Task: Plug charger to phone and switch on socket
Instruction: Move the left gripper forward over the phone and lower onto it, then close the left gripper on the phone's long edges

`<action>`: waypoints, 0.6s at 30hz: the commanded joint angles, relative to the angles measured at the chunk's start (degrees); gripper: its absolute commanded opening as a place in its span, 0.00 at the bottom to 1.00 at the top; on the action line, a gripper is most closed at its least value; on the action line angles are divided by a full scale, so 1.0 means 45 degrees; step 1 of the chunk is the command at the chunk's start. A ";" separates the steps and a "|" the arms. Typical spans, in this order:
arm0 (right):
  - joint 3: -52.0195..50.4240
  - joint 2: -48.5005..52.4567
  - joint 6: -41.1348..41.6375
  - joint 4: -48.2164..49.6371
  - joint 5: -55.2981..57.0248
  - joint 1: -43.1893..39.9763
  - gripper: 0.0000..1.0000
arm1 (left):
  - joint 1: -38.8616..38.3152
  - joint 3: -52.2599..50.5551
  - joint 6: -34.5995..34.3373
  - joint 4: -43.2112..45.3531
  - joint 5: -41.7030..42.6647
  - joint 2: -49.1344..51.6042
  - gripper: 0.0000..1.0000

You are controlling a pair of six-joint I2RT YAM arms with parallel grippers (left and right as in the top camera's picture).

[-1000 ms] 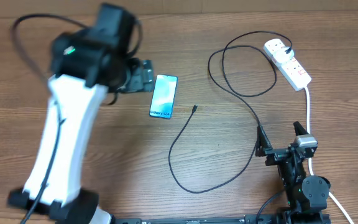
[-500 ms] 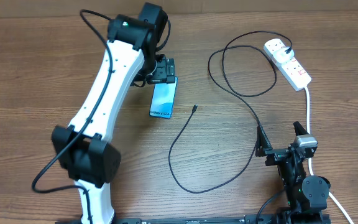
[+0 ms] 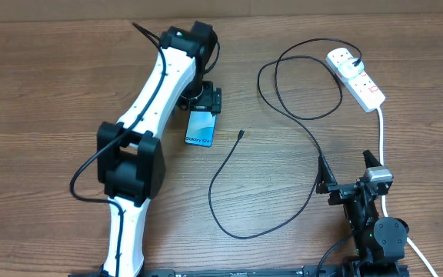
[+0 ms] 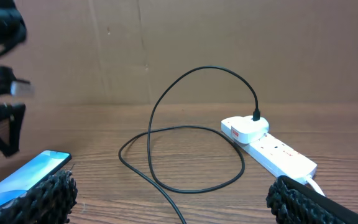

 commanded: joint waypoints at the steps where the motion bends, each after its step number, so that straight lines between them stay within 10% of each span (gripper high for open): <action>1: -0.0126 -0.0136 0.0000 0.0039 0.0034 -0.0019 1.00 | -0.0097 0.0282 0.1350 0.0291 0.0588 0.0680 1.00; 18: -0.0126 -0.0136 0.0000 0.0039 0.0034 -0.0019 1.00 | -0.0282 0.0238 0.0821 0.1904 0.0908 0.2030 1.00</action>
